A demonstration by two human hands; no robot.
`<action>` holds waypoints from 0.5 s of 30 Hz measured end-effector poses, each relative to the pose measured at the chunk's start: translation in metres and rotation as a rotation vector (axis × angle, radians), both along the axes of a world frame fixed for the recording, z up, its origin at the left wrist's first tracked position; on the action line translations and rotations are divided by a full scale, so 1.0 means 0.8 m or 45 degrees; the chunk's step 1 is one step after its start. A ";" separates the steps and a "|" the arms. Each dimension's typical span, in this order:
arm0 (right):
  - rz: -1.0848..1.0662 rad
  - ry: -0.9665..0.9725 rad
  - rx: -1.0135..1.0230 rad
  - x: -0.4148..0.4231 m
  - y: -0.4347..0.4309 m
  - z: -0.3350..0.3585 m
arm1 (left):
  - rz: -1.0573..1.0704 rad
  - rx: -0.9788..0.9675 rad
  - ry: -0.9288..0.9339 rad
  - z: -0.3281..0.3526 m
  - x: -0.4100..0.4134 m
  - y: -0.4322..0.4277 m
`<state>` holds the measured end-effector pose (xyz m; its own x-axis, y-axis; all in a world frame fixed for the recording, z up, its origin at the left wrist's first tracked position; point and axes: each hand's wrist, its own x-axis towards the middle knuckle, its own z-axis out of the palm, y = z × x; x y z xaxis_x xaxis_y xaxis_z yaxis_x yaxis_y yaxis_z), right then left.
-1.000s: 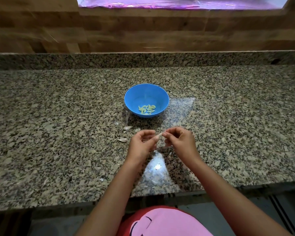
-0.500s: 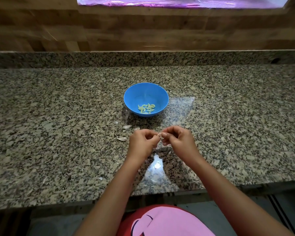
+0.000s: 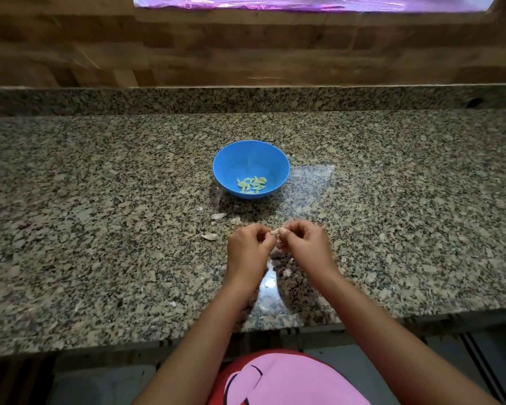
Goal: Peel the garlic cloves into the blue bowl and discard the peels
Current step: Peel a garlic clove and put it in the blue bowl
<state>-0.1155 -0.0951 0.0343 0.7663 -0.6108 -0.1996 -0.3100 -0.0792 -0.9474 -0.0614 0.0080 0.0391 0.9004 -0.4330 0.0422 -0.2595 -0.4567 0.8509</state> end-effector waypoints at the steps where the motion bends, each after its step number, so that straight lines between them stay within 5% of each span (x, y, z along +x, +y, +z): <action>1: -0.018 -0.003 0.111 0.002 0.000 0.000 | -0.014 0.021 -0.070 -0.001 -0.001 0.000; 4: -0.027 -0.090 0.471 0.002 -0.003 0.007 | 0.014 -0.069 0.168 -0.001 0.004 0.000; 7: 0.099 -0.129 0.341 -0.004 -0.010 0.011 | 0.080 -0.455 0.912 0.008 0.014 0.000; 9: 0.167 -0.140 0.300 -0.006 -0.013 0.014 | 0.086 -0.572 1.200 0.013 0.015 0.000; 13: 0.198 -0.152 0.448 -0.003 -0.016 0.007 | 0.072 -0.610 1.285 0.009 0.011 -0.004; 15: 0.178 -0.107 0.263 -0.003 -0.013 0.002 | 0.070 -0.498 1.077 0.008 0.009 -0.006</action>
